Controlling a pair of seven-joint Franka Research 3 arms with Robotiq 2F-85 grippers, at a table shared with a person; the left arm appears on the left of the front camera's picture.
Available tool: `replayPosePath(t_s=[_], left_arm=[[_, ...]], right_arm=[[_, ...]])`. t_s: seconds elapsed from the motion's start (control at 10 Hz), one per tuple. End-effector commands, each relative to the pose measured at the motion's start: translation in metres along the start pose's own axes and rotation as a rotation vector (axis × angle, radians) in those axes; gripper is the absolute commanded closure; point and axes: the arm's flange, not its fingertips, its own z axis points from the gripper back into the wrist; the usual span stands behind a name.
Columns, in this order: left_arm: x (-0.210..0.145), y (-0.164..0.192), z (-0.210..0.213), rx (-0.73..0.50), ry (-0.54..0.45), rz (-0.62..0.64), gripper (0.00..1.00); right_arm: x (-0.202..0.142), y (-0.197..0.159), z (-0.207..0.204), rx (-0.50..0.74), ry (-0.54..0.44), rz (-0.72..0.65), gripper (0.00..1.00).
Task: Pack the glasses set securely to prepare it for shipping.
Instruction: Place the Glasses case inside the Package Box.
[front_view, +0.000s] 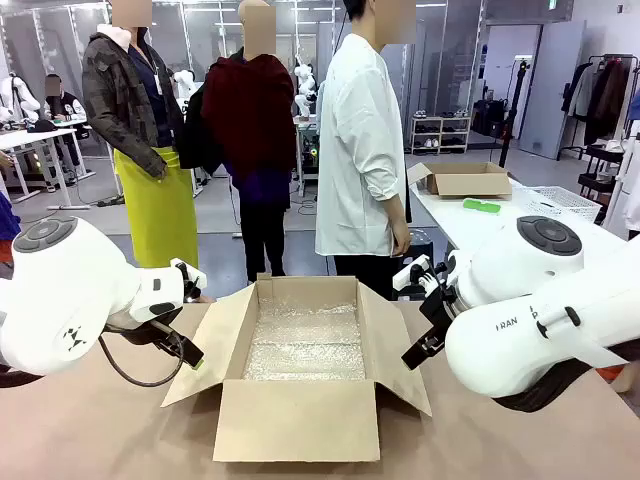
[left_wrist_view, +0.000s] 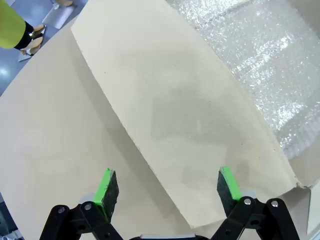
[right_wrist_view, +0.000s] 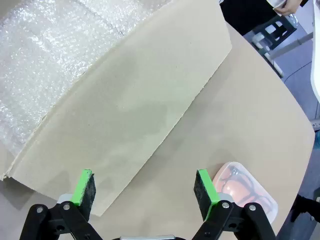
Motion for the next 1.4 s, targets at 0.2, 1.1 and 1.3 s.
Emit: replayPosePath(t_s=[0.2, 1.1, 1.3], left_arm=[[0.000, 0.000, 0.000, 0.000, 0.000, 0.000, 0.00], [0.015, 0.038, 0.117, -0.306, -0.008, 0.024, 0.00], [0.000, 0.056, 0.156, -0.491, -0.048, -0.010, 0.00]], right_arm=[[0.000, 0.001, 0.000, 0.001, -0.001, 0.002, 0.00], [0.019, -0.068, 0.088, -0.006, 0.051, 0.124, 0.00], [0.020, -0.106, 0.093, 0.080, 0.098, 0.252, 0.00]])
